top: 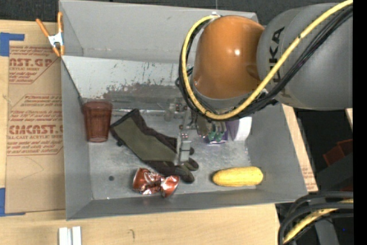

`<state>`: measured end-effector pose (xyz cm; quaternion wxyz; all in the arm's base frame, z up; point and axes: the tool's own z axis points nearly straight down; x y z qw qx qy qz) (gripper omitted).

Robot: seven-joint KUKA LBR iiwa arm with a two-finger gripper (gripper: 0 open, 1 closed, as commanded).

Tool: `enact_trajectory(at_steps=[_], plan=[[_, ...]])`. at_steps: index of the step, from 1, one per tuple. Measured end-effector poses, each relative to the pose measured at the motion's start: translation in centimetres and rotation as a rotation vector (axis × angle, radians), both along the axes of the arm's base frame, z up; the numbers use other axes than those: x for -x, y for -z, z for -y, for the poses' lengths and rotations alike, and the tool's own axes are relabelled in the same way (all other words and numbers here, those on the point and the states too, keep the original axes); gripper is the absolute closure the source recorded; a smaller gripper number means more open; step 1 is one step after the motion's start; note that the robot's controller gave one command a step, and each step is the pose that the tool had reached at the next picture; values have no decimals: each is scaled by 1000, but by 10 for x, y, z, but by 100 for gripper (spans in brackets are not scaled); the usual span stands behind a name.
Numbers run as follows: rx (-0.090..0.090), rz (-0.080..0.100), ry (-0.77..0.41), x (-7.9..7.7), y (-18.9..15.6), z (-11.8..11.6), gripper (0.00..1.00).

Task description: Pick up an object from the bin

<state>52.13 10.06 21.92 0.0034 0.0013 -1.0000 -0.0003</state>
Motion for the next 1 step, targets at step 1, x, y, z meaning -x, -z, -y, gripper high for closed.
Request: enact_trajectory(at_steps=[1], plan=[[-1,8,2,-2,-4,1,0]])
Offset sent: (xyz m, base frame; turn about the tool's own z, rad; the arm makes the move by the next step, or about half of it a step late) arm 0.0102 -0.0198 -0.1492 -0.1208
